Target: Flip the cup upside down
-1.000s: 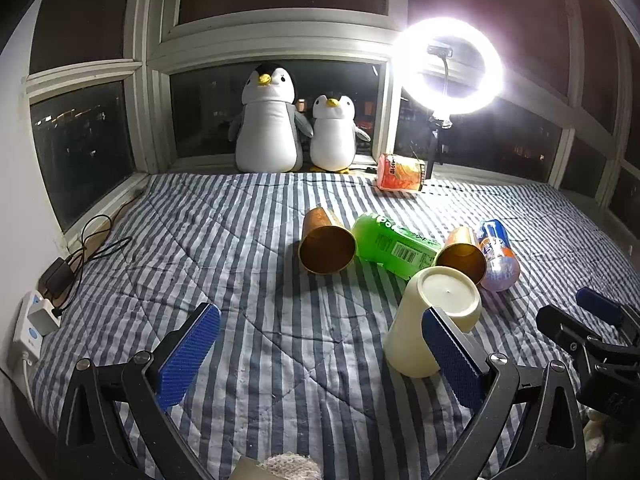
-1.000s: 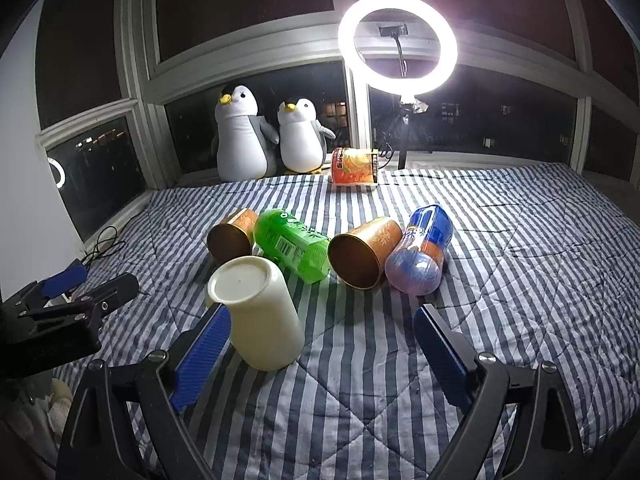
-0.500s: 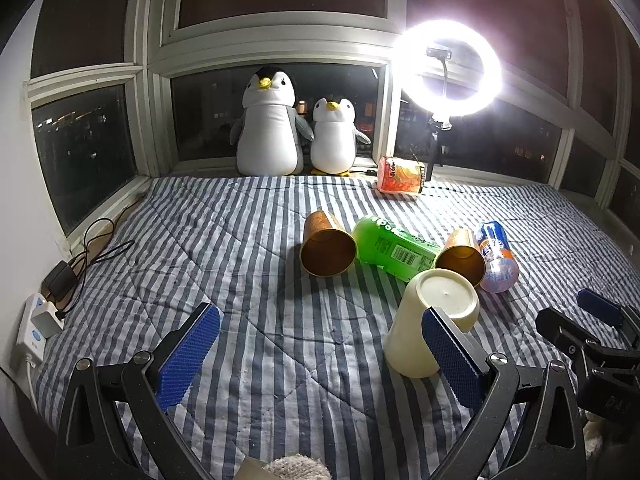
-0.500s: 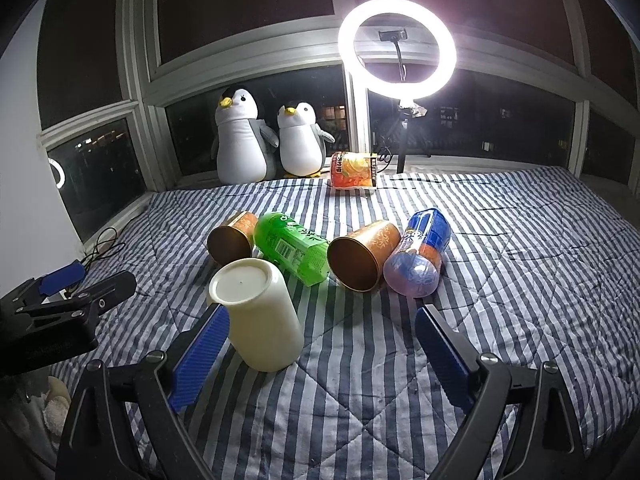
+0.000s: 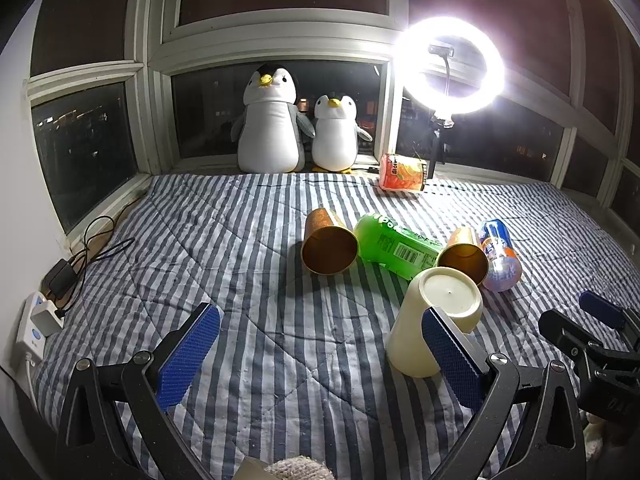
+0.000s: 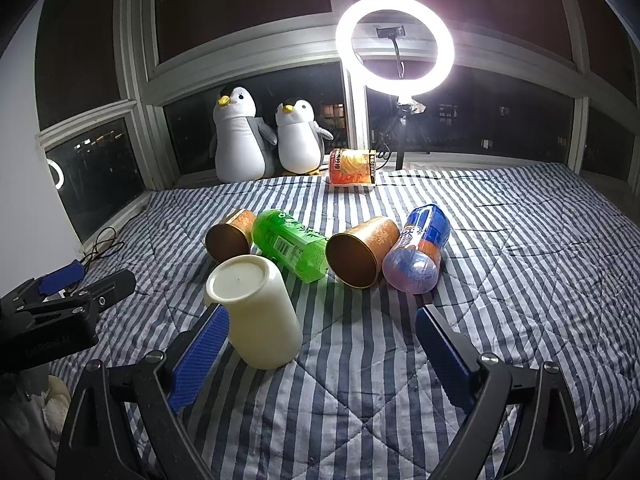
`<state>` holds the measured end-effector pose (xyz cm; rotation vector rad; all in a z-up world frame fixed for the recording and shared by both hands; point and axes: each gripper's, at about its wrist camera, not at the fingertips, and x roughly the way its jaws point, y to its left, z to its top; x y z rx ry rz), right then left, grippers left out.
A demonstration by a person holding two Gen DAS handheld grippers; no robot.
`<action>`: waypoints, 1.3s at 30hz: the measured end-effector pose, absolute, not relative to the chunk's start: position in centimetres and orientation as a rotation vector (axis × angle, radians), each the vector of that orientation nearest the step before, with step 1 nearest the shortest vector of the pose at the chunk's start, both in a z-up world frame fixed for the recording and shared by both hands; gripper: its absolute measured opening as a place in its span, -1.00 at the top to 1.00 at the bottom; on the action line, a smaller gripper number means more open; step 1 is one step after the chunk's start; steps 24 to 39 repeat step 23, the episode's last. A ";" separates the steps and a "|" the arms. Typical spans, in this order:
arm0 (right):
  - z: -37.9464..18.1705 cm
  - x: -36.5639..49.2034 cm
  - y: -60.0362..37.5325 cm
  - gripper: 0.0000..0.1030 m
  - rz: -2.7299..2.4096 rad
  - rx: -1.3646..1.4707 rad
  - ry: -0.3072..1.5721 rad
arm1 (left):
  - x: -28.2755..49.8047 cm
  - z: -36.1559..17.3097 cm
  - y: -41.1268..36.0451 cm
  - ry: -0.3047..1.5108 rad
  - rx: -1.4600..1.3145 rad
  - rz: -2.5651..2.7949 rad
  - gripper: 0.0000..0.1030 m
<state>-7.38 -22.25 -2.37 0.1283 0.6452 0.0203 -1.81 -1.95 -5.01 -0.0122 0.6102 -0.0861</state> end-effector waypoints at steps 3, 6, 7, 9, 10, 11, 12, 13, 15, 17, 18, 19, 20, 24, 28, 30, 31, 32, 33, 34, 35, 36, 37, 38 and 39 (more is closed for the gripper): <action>-2.4 -7.3 -22.3 -0.79 0.021 0.131 0.646 | -1.8 -5.0 -2.0 0.611 -0.012 -0.087 -0.99; -2.5 -7.3 -22.4 -0.79 0.020 0.132 0.648 | -1.7 -5.0 -2.0 0.613 -0.012 -0.088 -0.99; -2.4 -7.3 -22.4 -0.79 0.021 0.132 0.647 | -1.7 -5.0 -2.0 0.613 -0.012 -0.088 -0.99; -2.5 -7.3 -22.4 -0.79 0.020 0.133 0.648 | -1.7 -5.0 -2.0 0.613 -0.012 -0.089 -0.99; -2.5 -7.4 -22.5 -0.79 0.020 0.134 0.647 | -1.7 -5.0 -2.0 0.613 -0.012 -0.089 -0.99; -2.5 -7.4 -22.5 -0.79 0.020 0.134 0.647 | -1.7 -5.0 -2.0 0.613 -0.012 -0.089 -0.99; -2.5 -7.4 -22.5 -0.79 0.019 0.135 0.647 | -1.7 -5.0 -2.0 0.613 -0.012 -0.089 -0.99; -2.6 -7.4 -22.6 -0.79 0.018 0.136 0.647 | -1.7 -5.0 -2.0 0.613 -0.012 -0.088 -0.99; -2.6 -7.4 -22.6 -0.79 0.018 0.138 0.648 | -1.7 -5.0 -2.0 0.614 -0.011 -0.089 -0.99; -2.6 -7.4 -22.6 -0.79 0.018 0.138 0.648 | -1.7 -5.0 -2.0 0.613 -0.011 -0.087 -0.99; -2.6 -7.4 -22.6 -0.79 0.018 0.138 0.650 | -1.7 -5.0 -2.0 0.613 -0.012 -0.088 -0.99; -2.6 -7.4 -22.6 -0.79 0.018 0.138 0.651 | -1.7 -5.0 -2.0 0.614 -0.013 -0.088 -0.99; -2.7 -7.4 -22.5 -0.79 0.019 0.139 0.653 | -1.7 -5.0 -2.0 0.615 -0.015 -0.090 -0.99; -2.8 -7.4 -22.4 -0.79 0.021 0.137 0.657 | -1.6 -5.0 -1.9 0.619 -0.018 -0.082 -0.99; -2.8 -7.4 -22.4 -0.79 0.021 0.137 0.657 | -1.6 -5.0 -1.9 0.619 -0.018 -0.082 -0.99; -2.8 -7.4 -22.4 -0.79 0.021 0.137 0.657 | -1.6 -5.0 -1.9 0.619 -0.018 -0.082 -0.99; -2.8 -7.4 -22.4 -0.79 0.021 0.137 0.657 | -1.6 -5.0 -1.9 0.619 -0.018 -0.082 -0.99; -2.8 -7.4 -22.4 -0.79 0.021 0.137 0.657 | -1.6 -5.0 -1.9 0.619 -0.018 -0.082 -0.99; -2.8 -7.4 -22.4 -0.79 0.021 0.137 0.657 | -1.6 -5.0 -1.9 0.619 -0.018 -0.082 -0.99; -2.8 -7.4 -22.4 -0.79 0.021 0.137 0.657 | -1.6 -5.0 -1.9 0.619 -0.018 -0.082 -0.99; -2.8 -7.4 -22.4 -0.79 0.021 0.137 0.657 | -1.6 -5.0 -1.9 0.619 -0.018 -0.082 -0.99; -2.8 -7.4 -22.4 -0.79 0.021 0.137 0.657 | -1.6 -5.0 -1.9 0.619 -0.018 -0.082 -0.99; -2.8 -7.4 -22.4 -0.79 0.021 0.137 0.657 | -1.6 -5.0 -1.9 0.619 -0.018 -0.082 -0.99; -2.8 -7.4 -22.4 -0.79 0.021 0.137 0.657 | -1.6 -5.0 -1.9 0.619 -0.018 -0.082 -0.99; -2.8 -7.4 -22.4 -0.79 0.021 0.137 0.657 | -1.6 -5.0 -1.9 0.619 -0.018 -0.082 -0.99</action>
